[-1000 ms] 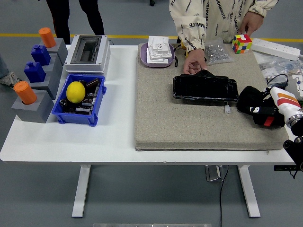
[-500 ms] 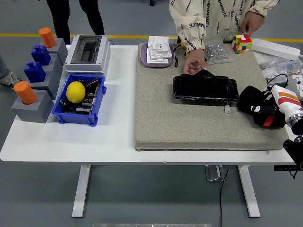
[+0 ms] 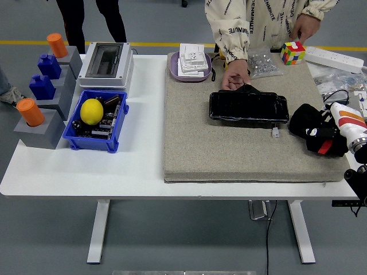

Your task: Pick the rag up,wipe the panel,place it on the desk

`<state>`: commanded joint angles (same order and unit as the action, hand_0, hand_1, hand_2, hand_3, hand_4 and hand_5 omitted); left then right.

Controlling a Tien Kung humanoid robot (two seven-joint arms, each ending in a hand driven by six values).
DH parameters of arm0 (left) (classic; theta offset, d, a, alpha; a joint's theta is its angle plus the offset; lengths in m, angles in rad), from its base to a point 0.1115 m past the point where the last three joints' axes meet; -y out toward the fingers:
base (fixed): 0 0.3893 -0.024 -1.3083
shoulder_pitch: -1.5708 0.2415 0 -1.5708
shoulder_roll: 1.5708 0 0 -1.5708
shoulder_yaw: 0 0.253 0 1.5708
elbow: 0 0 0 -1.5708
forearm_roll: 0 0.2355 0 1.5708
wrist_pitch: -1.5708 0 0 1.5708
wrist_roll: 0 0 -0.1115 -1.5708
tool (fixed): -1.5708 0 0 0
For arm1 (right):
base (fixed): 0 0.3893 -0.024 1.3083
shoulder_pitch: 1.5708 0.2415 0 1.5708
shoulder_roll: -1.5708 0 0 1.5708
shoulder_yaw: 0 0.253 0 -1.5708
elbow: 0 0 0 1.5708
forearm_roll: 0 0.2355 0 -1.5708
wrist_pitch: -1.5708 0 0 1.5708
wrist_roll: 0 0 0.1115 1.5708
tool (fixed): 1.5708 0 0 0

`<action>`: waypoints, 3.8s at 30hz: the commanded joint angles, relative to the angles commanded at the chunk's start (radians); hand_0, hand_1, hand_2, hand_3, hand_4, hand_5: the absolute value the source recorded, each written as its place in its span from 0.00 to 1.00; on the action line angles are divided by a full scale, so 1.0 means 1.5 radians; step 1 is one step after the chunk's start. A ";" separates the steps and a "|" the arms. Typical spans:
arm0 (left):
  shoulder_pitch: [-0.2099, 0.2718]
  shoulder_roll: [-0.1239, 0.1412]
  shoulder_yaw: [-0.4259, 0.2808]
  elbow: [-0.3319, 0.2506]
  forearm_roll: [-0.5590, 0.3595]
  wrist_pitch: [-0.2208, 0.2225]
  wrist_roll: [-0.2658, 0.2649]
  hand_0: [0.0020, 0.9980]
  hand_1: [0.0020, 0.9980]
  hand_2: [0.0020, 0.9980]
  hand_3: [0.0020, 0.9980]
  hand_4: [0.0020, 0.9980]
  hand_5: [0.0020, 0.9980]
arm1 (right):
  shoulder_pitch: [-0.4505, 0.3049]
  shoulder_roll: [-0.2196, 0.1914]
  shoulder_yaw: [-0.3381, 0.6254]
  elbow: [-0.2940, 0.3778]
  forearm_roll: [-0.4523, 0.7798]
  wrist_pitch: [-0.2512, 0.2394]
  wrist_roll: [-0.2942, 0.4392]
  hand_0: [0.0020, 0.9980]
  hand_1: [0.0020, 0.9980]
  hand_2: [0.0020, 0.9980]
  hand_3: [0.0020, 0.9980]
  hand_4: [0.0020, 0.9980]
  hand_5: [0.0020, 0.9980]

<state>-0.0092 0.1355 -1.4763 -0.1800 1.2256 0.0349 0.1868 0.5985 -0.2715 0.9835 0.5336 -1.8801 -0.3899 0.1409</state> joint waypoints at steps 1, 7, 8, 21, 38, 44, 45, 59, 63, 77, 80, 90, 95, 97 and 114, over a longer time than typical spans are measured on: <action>0.000 0.000 0.000 0.000 0.000 0.000 0.000 0.65 0.69 0.74 0.56 0.60 0.47 | 0.000 0.000 0.000 0.000 0.000 -0.001 0.000 0.27 0.37 0.45 0.45 1.00 0.40; 0.000 0.000 -0.001 0.000 0.000 0.000 0.000 0.64 0.69 0.73 0.57 0.60 0.47 | 0.000 0.000 -0.001 -0.001 -0.002 -0.004 -0.001 0.25 0.36 0.44 0.45 1.00 0.36; 0.000 -0.001 -0.001 0.000 0.000 0.000 0.000 0.64 0.69 0.73 0.57 0.60 0.47 | 0.000 0.000 -0.001 -0.001 -0.003 -0.005 -0.001 0.25 0.36 0.44 0.45 1.00 0.36; 0.001 0.000 -0.002 0.000 0.001 0.000 0.000 0.65 0.69 0.74 0.57 0.60 0.47 | 0.000 -0.003 0.003 0.001 -0.005 -0.008 -0.001 0.23 0.36 0.44 0.44 1.00 0.30; 0.004 0.002 0.002 0.000 0.000 0.000 0.000 0.65 0.69 0.74 0.56 0.60 0.47 | 0.001 -0.008 0.002 0.013 -0.010 -0.009 -0.004 0.21 0.36 0.44 0.45 1.00 0.24; 0.005 0.002 0.002 0.000 0.001 0.000 0.000 0.65 0.69 0.74 0.57 0.60 0.47 | 0.004 -0.010 0.003 0.019 -0.013 -0.008 -0.005 0.21 0.36 0.44 0.45 1.00 0.22; 0.005 0.002 0.002 0.000 0.001 0.000 0.000 0.65 0.69 0.74 0.57 0.60 0.47 | 0.004 -0.011 0.003 0.020 -0.014 -0.008 -0.005 0.21 0.36 0.44 0.45 1.00 0.22; 0.005 0.002 -0.004 0.000 0.003 0.000 -0.001 0.65 0.69 0.74 0.56 0.60 0.47 | 0.020 -0.020 0.000 0.025 -0.018 -0.006 -0.009 0.20 0.36 0.44 0.46 1.00 0.19; 0.004 0.002 -0.004 0.000 0.003 0.000 -0.001 0.65 0.69 0.74 0.56 0.60 0.47 | 0.022 -0.021 0.001 0.026 -0.019 -0.007 -0.009 0.20 0.36 0.44 0.46 1.00 0.19; 0.004 0.002 -0.008 0.000 0.005 0.000 -0.001 0.64 0.69 0.74 0.56 0.60 0.47 | 0.025 -0.027 0.002 0.034 -0.024 -0.010 -0.012 0.19 0.33 0.41 0.41 1.00 0.15; 0.004 0.002 -0.008 0.000 0.005 0.000 -0.001 0.64 0.69 0.74 0.56 0.60 0.47 | 0.025 -0.027 0.001 0.035 -0.026 -0.011 -0.013 0.19 0.33 0.41 0.41 1.00 0.15; 0.005 0.001 -0.009 0.000 0.005 0.000 -0.001 0.64 0.69 0.73 0.56 0.60 0.47 | 0.026 -0.028 -0.001 0.045 -0.034 -0.013 -0.016 0.19 0.32 0.40 0.39 1.00 0.10; 0.004 0.002 -0.009 0.000 0.005 0.000 -0.001 0.64 0.69 0.74 0.56 0.60 0.47 | 0.028 -0.025 -0.002 0.050 -0.035 -0.012 -0.019 0.19 0.32 0.39 0.39 1.00 0.11; 0.004 0.002 -0.009 0.000 0.005 0.000 -0.001 0.64 0.69 0.74 0.56 0.60 0.47 | 0.029 -0.024 -0.003 0.054 -0.035 -0.011 -0.020 0.19 0.32 0.39 0.39 1.00 0.11; 0.009 0.004 -0.009 0.000 0.006 0.000 -0.001 0.64 0.69 0.74 0.56 0.60 0.47 | 0.038 -0.009 -0.031 0.086 -0.027 -0.011 -0.035 0.20 0.32 0.39 0.39 0.98 0.04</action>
<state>0.0039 0.1411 -1.4891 -0.1800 1.2343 0.0355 0.1850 0.6552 -0.2857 0.9375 0.6623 -1.9210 -0.4065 0.0888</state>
